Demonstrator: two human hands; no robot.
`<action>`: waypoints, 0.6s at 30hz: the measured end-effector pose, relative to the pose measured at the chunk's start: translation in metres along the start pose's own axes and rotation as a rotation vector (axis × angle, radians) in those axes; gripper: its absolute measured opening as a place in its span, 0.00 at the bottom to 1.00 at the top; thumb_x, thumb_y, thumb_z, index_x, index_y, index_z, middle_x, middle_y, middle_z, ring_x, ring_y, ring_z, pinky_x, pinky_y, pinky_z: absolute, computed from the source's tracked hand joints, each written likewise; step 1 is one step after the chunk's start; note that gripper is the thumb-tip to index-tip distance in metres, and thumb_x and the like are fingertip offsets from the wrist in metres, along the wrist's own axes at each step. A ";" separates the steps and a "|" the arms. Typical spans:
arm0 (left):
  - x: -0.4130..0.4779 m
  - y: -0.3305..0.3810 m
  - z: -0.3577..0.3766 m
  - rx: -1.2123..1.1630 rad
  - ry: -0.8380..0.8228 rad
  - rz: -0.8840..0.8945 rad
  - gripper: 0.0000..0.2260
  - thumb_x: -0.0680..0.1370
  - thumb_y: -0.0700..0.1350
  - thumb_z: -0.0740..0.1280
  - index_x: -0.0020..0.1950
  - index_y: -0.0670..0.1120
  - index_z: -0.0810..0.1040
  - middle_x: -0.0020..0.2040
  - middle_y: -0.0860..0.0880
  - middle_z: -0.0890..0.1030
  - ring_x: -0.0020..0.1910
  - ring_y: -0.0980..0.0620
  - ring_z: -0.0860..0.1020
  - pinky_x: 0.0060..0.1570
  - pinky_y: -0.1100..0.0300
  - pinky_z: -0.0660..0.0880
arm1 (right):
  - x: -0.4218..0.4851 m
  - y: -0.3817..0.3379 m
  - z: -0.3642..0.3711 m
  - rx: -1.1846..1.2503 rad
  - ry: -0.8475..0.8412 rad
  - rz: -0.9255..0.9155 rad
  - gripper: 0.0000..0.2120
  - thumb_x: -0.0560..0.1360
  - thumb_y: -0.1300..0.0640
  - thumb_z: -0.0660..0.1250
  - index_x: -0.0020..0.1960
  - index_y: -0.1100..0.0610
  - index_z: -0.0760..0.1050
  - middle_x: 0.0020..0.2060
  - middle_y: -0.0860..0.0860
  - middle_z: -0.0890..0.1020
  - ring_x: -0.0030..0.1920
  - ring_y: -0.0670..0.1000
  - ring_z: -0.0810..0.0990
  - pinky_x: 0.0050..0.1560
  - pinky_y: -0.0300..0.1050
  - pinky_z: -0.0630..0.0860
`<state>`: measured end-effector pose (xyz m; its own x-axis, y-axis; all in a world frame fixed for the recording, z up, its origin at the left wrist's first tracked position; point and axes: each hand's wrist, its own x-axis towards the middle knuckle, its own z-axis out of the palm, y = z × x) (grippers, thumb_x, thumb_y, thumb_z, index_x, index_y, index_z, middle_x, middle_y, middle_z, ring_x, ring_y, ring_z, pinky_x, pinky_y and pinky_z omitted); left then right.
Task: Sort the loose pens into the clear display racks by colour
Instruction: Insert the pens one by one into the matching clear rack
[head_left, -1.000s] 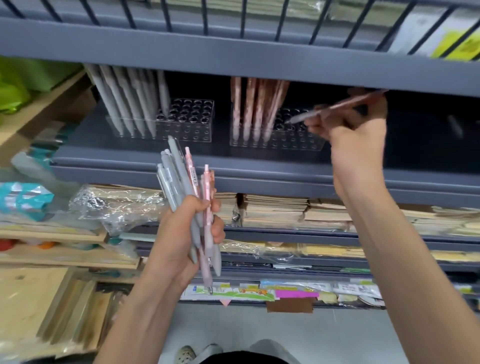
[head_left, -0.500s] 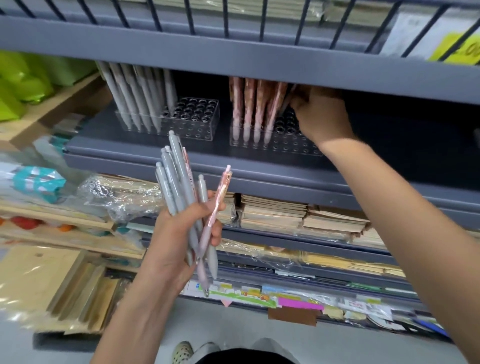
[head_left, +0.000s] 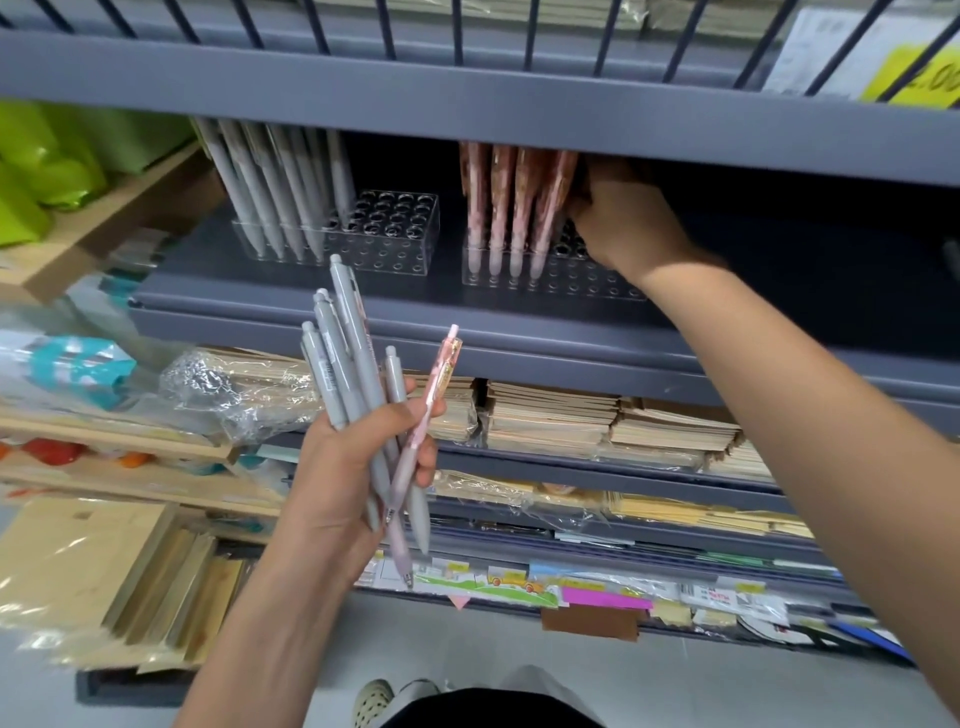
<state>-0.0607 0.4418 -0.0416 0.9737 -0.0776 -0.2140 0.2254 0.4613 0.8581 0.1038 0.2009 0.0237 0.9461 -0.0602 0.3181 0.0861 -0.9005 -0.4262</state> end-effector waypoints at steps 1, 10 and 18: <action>0.000 0.000 -0.001 0.007 -0.004 0.000 0.02 0.69 0.37 0.73 0.38 0.43 0.85 0.41 0.41 0.83 0.26 0.50 0.75 0.25 0.60 0.74 | 0.000 -0.001 0.000 0.004 -0.003 0.008 0.17 0.80 0.56 0.59 0.68 0.57 0.67 0.61 0.60 0.76 0.59 0.62 0.75 0.50 0.44 0.64; 0.002 0.002 -0.007 0.026 -0.055 -0.012 0.03 0.68 0.39 0.72 0.40 0.42 0.84 0.40 0.42 0.84 0.26 0.50 0.76 0.25 0.60 0.74 | -0.061 -0.012 -0.018 0.404 0.264 0.180 0.11 0.74 0.63 0.60 0.48 0.52 0.79 0.45 0.52 0.85 0.47 0.53 0.83 0.54 0.50 0.78; 0.007 -0.005 0.006 0.043 -0.123 -0.043 0.15 0.69 0.38 0.71 0.52 0.31 0.78 0.34 0.43 0.82 0.25 0.50 0.75 0.24 0.61 0.73 | -0.145 -0.048 -0.007 0.689 -0.337 0.045 0.06 0.72 0.49 0.73 0.47 0.49 0.86 0.44 0.44 0.85 0.46 0.43 0.83 0.51 0.40 0.79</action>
<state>-0.0549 0.4337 -0.0445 0.9591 -0.2054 -0.1946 0.2656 0.4167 0.8694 -0.0395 0.2497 0.0045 0.9878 0.1437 0.0600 0.1160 -0.4222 -0.8991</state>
